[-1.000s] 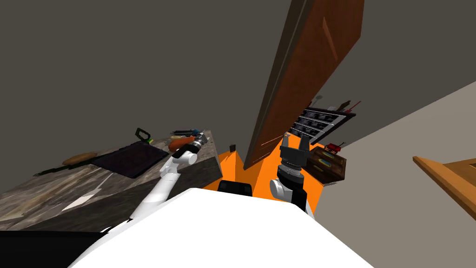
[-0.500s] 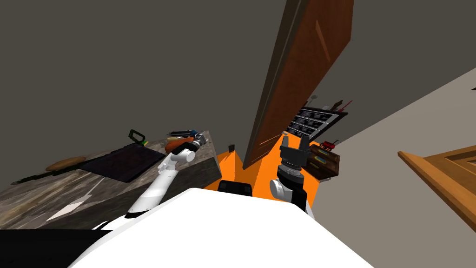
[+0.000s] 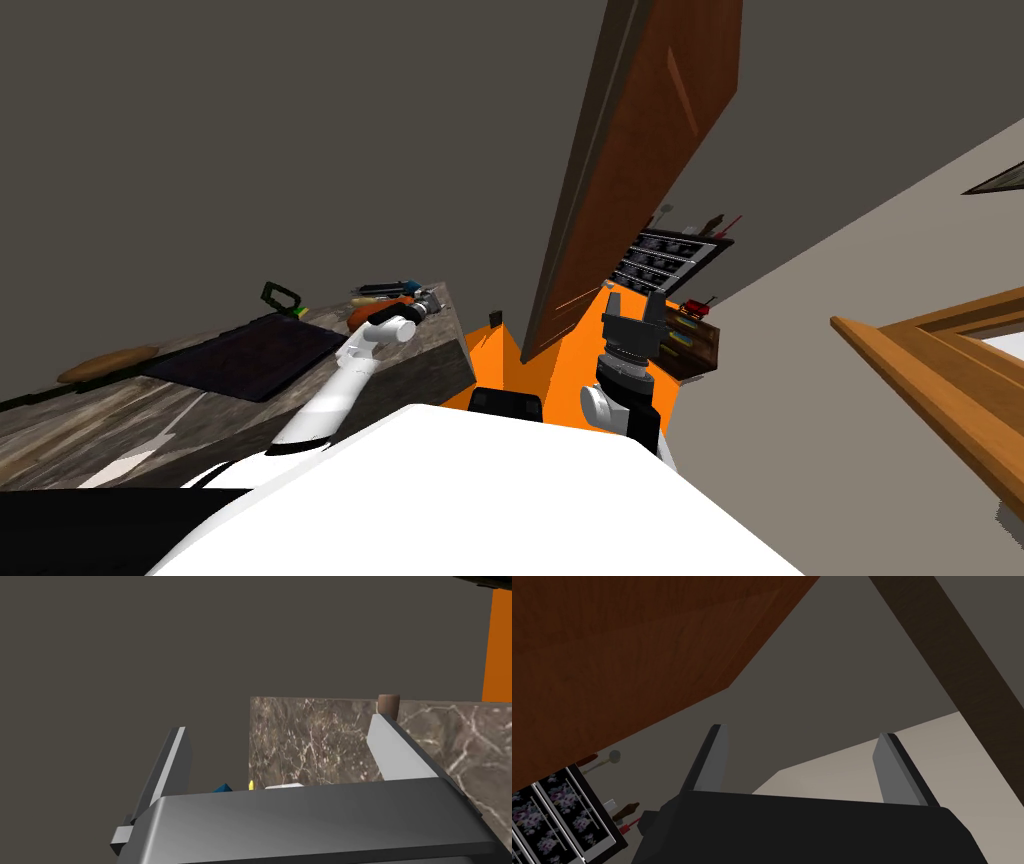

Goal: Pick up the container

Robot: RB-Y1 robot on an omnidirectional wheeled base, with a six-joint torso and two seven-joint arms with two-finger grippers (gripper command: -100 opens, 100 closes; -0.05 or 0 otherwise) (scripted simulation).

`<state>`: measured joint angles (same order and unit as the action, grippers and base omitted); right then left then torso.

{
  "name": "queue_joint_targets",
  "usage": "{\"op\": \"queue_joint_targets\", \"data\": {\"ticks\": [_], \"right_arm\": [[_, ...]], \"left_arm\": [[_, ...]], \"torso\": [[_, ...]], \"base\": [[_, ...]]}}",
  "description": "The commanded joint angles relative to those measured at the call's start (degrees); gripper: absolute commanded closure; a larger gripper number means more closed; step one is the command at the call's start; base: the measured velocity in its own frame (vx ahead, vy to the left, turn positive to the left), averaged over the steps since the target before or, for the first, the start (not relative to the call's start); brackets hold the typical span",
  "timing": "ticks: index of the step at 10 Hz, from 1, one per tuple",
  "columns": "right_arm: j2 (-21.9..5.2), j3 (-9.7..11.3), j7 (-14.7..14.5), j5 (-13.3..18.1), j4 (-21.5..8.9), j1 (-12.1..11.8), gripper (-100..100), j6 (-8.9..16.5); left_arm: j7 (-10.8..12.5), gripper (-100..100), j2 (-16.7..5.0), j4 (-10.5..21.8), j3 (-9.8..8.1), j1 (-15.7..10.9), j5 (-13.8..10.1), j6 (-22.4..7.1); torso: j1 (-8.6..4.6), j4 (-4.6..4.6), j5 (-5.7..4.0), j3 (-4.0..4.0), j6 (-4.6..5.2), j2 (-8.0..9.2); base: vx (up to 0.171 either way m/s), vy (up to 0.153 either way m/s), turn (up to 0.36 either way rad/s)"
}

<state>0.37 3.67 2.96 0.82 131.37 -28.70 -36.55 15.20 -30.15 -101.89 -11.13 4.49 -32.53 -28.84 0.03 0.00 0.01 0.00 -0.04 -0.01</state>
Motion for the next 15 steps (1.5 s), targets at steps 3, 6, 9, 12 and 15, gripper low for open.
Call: {"op": "queue_joint_targets", "data": {"ticks": [3, 6, 9, 12, 15], "right_arm": [[0.00, 0.00, 0.00, 0.00, 0.00, 0.00, 0, 0.00], [0.00, 0.00, 0.00, 0.00, 0.00, 0.00, 0, 0.00], [0.00, 0.00, 0.00, 0.00, 0.00, 0.00, 0, 0.00], [0.00, 0.00, 0.00, 0.00, 0.00, 0.00, 0, 0.00], [0.00, 0.00, 0.00, 0.00, 0.00, 0.00, 0, 0.00]], "left_arm": [[2.58, -100, -3.31, 4.28, -1.06, -1.93, -3.38, -6.38], [3.78, -100, -4.87, 6.46, -1.45, -2.79, -5.00, -11.22], [4.94, -100, -6.40, 8.61, -1.79, -3.60, -6.59, -14.90], [7.17, -100, -9.40, 12.80, -2.34, -5.08, -9.69, -20.21], [8.22, -100, -10.86, 14.80, -2.56, -5.75, -11.19, -24.98]], "torso": [[0.01, 0.00, 0.00, -0.01, 0.01, -0.01], [0.03, 0.00, 0.00, -0.01, 0.02, -0.03], [0.00, 0.00, 0.00, -0.01, 0.03, -0.02], [0.02, -0.01, 0.01, -0.02, 0.00, -0.03], [0.04, -0.01, 0.01, -0.02, 0.01, -0.04]], "base": [[0.003, 0.005, -0.093], [0.005, 0.009, -0.060], [0.004, 0.005, -0.056], [0.009, 0.011, -0.083], [0.011, 0.013, -0.062]]}}
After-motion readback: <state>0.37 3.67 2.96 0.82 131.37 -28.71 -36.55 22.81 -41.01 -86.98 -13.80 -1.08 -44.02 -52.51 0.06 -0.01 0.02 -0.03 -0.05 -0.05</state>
